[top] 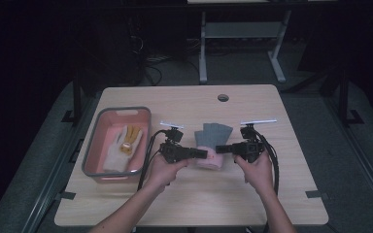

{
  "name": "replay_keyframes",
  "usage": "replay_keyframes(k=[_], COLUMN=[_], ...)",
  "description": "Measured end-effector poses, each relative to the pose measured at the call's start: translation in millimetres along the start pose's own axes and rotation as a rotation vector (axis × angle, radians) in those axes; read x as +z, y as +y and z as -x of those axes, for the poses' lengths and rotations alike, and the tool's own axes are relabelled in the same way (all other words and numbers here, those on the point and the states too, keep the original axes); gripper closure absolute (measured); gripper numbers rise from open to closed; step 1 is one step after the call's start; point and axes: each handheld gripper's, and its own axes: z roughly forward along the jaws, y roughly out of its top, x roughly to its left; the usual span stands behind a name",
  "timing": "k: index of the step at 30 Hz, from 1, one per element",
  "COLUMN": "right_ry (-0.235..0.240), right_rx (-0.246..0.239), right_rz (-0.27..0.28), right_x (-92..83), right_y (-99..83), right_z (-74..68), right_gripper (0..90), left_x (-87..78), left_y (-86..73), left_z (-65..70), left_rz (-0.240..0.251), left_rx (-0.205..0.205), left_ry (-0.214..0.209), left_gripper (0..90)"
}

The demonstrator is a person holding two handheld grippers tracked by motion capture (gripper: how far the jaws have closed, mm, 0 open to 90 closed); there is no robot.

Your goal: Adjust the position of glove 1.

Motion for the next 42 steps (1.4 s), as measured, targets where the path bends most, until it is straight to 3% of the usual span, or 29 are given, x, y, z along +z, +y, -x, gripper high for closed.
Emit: replay_keyframes(k=[42], right_ry=[0.05], right_rx=[-0.078], right_rz=[-0.051], right_x=[32.2], right_y=[37.1], right_z=[-43.8], right_gripper=[73.6], left_x=[-59.3], left_y=[6.4], left_z=[-18.4], left_rz=[0.064], left_rx=[-0.003], left_ry=[0.031], left_gripper=[64.9])
